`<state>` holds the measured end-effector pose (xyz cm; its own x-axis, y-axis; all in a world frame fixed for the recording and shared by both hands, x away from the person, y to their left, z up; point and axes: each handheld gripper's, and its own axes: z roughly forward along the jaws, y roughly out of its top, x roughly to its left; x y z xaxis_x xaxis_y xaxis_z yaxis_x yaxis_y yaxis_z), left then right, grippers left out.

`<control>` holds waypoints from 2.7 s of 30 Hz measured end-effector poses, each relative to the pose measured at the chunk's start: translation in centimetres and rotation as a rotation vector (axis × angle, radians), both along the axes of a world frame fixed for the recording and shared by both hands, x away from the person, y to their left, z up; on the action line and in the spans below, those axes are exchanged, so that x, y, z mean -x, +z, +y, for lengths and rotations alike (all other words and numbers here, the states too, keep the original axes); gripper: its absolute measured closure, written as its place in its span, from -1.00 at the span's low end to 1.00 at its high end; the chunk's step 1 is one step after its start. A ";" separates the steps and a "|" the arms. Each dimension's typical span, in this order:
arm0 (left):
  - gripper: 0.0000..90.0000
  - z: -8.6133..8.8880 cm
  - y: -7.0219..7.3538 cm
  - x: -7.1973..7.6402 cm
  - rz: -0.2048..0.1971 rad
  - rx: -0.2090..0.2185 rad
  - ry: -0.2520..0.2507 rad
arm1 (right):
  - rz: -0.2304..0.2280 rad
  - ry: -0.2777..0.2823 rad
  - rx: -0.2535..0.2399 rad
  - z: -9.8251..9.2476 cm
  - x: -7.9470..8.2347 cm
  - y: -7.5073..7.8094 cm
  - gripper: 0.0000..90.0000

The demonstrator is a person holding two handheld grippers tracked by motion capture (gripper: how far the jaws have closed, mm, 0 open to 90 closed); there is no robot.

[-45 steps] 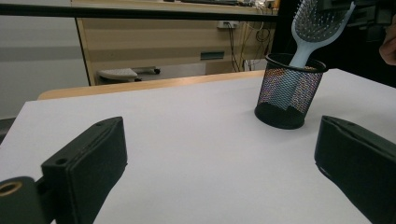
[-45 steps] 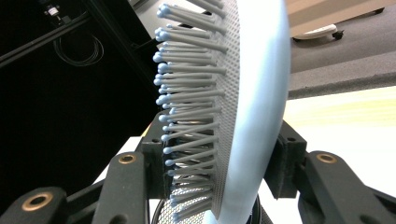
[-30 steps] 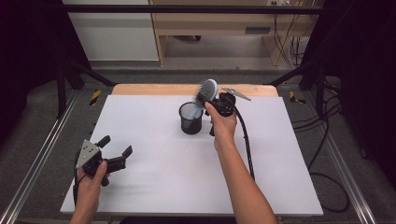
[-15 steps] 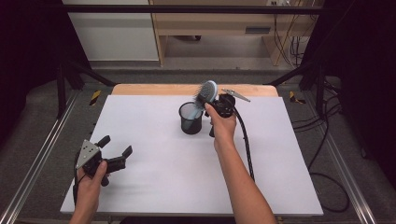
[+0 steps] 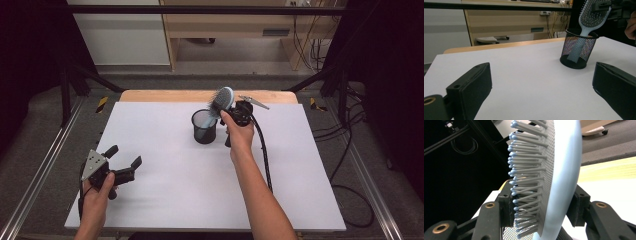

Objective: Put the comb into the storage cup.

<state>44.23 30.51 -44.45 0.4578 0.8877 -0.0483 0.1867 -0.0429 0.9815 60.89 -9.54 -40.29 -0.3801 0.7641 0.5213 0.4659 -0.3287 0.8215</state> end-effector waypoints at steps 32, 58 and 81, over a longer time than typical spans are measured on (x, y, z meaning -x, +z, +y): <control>-0.94 -0.2 0.0 0.0 0.000 -0.006 -0.004 | 0.030 0.011 -0.039 -0.7 -0.1 -0.4 -0.05; -0.94 -0.2 0.0 0.0 0.001 -0.008 -0.005 | 0.040 0.024 0.007 -0.3 0.0 -0.4 -0.56; -0.94 -0.2 0.0 0.0 0.002 -0.005 -0.009 | -0.022 0.010 0.144 -0.5 0.9 1.0 -0.88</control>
<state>44.25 30.30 -44.50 0.4660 0.8837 -0.0443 0.1879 -0.0499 0.9809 60.01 -10.06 -39.30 -0.3983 0.8266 0.3977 0.4498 -0.2019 0.8700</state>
